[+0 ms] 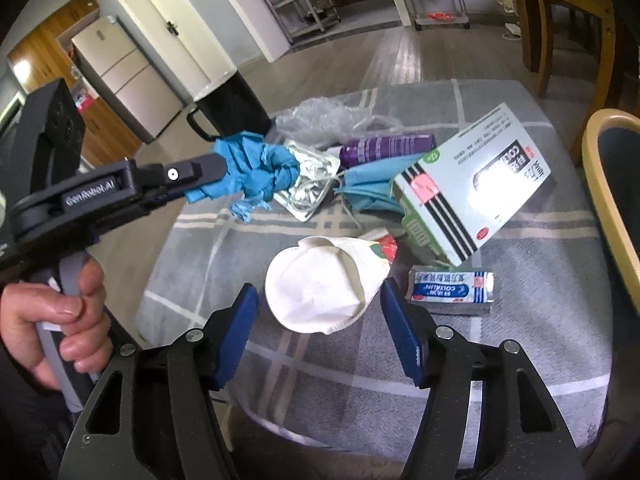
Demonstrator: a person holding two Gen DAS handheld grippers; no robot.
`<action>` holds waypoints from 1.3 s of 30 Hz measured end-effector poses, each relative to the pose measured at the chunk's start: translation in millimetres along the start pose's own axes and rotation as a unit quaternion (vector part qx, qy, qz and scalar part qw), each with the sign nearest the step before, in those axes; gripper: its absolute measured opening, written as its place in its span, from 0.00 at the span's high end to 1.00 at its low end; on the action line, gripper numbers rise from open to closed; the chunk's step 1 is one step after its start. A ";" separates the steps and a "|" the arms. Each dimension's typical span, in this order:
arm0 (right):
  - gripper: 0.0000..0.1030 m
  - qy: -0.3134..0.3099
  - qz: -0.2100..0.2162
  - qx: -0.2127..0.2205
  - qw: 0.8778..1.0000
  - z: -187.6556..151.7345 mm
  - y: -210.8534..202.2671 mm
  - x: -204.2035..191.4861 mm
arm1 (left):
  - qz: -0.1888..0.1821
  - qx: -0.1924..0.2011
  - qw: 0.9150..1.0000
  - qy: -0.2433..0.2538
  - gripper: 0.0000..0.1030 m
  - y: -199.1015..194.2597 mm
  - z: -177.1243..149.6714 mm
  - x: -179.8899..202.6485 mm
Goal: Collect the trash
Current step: 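Grasp the blue glove with the left tool while the right tool grasps the white-and-red paper cup, then carry the blue glove and paper cup over the bin and open both tools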
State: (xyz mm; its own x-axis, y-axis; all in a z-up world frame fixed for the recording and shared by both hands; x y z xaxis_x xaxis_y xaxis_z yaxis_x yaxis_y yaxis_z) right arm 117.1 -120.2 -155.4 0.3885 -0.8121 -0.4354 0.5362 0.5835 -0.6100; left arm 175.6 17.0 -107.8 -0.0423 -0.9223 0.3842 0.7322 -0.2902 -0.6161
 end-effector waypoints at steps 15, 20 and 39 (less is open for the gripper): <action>0.58 0.012 -0.012 0.003 1.000 4.9 -1.4 11.3 | -0.002 -0.003 1.000 0.004 0.74 2.0 -1.1 3.4; 0.52 0.019 -0.023 0.000 1.000 2.4 1.9 16.1 | -0.002 -0.006 1.000 0.005 0.74 3.1 -3.0 5.1; 0.86 -0.053 -0.072 0.011 0.996 5.8 -5.5 11.3 | -0.004 -0.002 1.000 0.010 0.74 2.6 -2.1 7.9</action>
Point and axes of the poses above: each gripper's, at about its wrist camera, not at the fingertips, and y roughly the way its jaws point, x to its right, z to its top, the point moved 10 cm from there along y, roughly the way its jaws point, and after that the axes turned 11 degrees about x, right-handed, at the moved point
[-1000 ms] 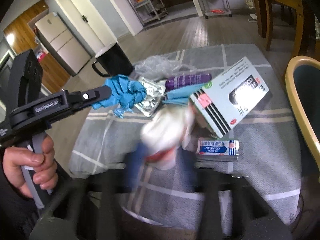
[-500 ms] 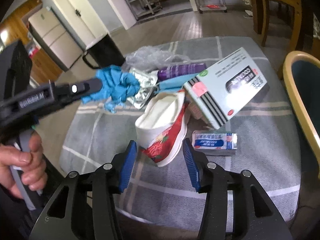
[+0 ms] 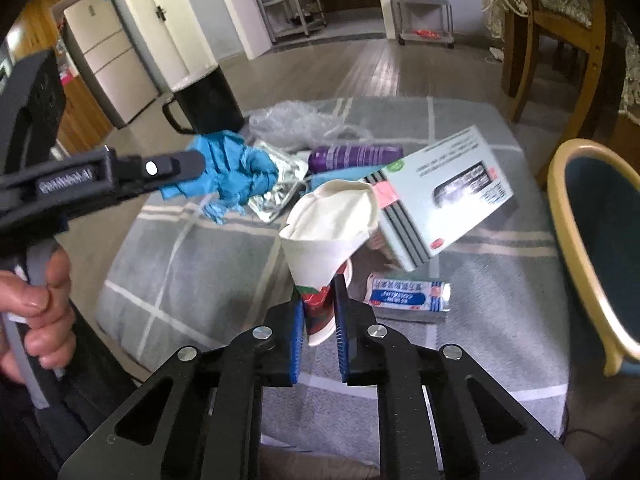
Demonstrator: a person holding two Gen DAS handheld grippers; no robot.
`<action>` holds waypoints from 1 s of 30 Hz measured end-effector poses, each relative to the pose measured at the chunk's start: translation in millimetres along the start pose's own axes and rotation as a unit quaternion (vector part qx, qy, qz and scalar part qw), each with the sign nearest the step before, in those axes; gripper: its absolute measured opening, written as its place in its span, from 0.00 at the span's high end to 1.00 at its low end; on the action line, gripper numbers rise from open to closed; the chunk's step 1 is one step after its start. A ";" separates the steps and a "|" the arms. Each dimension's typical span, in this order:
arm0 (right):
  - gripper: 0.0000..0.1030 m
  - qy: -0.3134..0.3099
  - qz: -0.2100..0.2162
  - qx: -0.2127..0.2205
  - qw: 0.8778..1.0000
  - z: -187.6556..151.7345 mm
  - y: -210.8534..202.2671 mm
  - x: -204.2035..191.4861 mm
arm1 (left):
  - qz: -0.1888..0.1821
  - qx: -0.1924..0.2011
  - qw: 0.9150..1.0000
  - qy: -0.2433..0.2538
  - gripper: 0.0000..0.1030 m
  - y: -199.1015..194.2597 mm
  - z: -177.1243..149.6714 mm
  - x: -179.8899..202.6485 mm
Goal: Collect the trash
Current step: 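Carry the blue glove and paper cup over the bin and open both tools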
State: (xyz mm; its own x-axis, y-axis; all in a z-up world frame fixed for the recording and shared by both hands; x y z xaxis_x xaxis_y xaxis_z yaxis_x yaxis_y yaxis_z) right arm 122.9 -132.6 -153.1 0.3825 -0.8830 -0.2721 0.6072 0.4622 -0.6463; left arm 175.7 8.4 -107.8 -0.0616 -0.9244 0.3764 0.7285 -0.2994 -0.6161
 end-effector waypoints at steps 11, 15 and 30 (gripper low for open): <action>0.91 0.018 0.042 0.044 0.998 32.0 -32.9 -4.3 | -0.008 0.022 1.000 0.017 0.75 -9.2 12.4 16.5; 0.91 0.041 0.069 0.059 0.995 40.3 -44.1 -5.4 | -0.012 0.025 0.999 0.017 0.75 -10.3 14.5 19.2; 0.91 0.101 0.042 0.125 0.986 70.3 -68.0 44.3 | -0.017 0.028 0.999 0.011 0.75 -8.4 16.7 19.9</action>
Point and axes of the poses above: each gripper's, at about its wrist camera, not at the fingertips, and y roughly the way its jaws point, x to its right, z to its top, the point moved 10 cm from there along y, roughly the way its jaws point, and after that the axes turned 11 degrees about x, right-handed, at the moved point
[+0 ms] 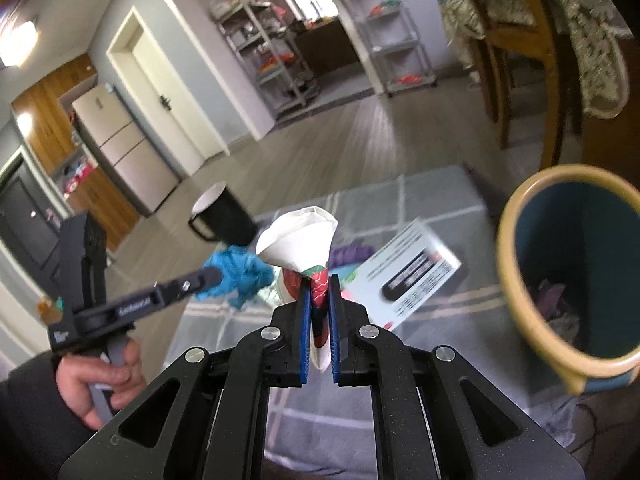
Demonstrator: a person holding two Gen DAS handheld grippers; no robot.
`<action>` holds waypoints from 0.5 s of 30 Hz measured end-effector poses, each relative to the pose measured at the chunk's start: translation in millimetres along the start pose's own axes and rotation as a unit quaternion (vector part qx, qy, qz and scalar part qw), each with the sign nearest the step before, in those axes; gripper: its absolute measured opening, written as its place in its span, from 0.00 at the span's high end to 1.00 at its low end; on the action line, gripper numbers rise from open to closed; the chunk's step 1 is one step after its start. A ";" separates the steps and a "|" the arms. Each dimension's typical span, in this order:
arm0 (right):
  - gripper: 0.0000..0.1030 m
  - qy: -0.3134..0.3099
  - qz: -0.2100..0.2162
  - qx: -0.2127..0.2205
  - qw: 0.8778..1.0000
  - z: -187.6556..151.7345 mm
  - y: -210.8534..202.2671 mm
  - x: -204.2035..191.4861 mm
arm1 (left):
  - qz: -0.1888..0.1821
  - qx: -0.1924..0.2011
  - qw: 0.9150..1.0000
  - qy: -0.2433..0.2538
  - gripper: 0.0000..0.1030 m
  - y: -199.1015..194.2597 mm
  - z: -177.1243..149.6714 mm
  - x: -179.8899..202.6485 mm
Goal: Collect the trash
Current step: 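Carry the blue glove and paper cup over the bin and open both tools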
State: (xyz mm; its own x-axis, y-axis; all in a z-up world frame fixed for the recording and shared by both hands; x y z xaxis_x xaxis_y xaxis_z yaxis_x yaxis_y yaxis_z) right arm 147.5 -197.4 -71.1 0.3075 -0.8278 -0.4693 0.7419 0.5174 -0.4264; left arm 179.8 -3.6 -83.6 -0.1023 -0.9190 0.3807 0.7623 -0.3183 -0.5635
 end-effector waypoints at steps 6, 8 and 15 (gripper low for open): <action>0.91 0.008 -0.049 0.034 0.998 23.1 -17.0 33.3 | -0.017 -0.002 1.000 0.008 0.75 8.0 6.2 22.0; 0.91 0.010 -0.070 0.044 0.997 27.2 -24.4 44.6 | -0.023 -0.004 1.000 0.013 0.75 12.5 8.2 34.2; 0.91 0.007 -0.149 0.069 0.986 41.7 -49.7 88.8 | -0.067 -0.017 0.996 0.052 0.75 46.4 11.4 109.8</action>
Point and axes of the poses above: each gripper's, at about its wrist camera, not at the fingertips, and y roughly the way its jaws point, x to its right, z to its top, the point moved 10 cm from there along y, roughly the way its jaws point, and after that the axes turned 11 degrees about x, right-handed, at the moved point
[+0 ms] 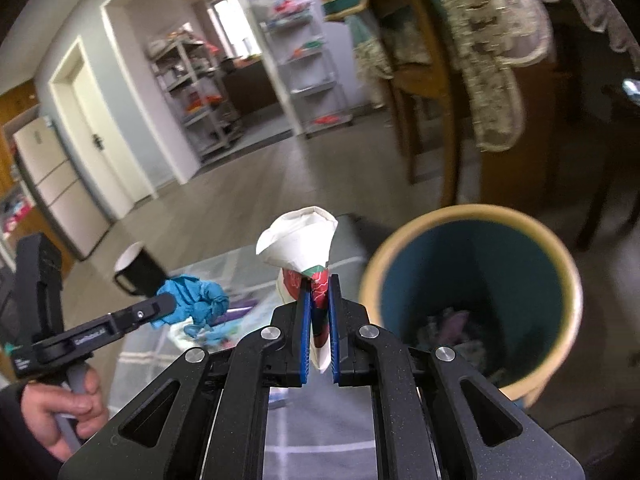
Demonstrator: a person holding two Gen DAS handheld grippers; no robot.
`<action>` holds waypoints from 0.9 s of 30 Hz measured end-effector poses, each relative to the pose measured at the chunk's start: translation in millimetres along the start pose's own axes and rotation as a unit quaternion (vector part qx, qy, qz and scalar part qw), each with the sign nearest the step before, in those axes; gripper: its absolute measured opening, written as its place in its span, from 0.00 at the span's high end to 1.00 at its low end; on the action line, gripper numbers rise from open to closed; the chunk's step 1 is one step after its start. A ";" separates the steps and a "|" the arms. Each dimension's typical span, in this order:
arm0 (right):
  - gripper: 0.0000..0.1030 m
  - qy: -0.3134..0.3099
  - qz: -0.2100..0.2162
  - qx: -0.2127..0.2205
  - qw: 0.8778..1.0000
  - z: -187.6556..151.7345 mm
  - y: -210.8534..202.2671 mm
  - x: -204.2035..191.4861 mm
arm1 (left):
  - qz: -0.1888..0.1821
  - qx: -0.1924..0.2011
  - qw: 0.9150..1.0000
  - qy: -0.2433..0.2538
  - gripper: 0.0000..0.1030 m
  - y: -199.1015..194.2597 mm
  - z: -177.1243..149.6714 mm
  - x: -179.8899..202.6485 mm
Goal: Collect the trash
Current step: 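Carry the blue glove and paper cup over the bin and open both tools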
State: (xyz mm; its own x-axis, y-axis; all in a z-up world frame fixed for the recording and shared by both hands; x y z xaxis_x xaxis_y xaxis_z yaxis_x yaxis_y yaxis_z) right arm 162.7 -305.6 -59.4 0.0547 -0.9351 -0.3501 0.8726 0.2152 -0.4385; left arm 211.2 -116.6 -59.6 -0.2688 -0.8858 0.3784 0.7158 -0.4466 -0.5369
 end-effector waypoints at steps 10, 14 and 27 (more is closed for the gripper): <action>0.91 0.057 -0.082 0.015 0.995 3.7 -6.9 79.7 | -0.044 -0.047 0.997 0.046 0.74 77.4 -15.4 98.6; 0.91 0.082 -0.097 0.017 0.992 2.2 -9.1 101.8 | -0.045 -0.062 0.995 0.057 0.74 102.0 -26.0 121.1; 0.90 0.125 -0.136 -0.013 0.983 -14.4 1.2 137.8 | -0.043 -0.106 0.990 0.087 0.73 151.9 -50.1 149.6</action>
State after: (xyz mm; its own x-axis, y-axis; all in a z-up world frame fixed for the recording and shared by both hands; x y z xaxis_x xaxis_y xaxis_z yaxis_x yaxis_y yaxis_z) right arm 164.3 -430.2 -120.0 -0.3028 -0.8616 -0.4074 0.8257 -0.0237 -0.5636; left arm 247.5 -323.3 -122.3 -0.4439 -0.8431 0.3035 0.5394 -0.5219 -0.6608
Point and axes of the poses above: each gripper's, at about its wrist camera, not at the fingertips, and y roughly the way its jaws point, x to its right, z to its top, the point moved 10 cm from there along y, roughly the way its jaws point, and after that the axes turned 11 degrees about x, right-handed, at the moved point
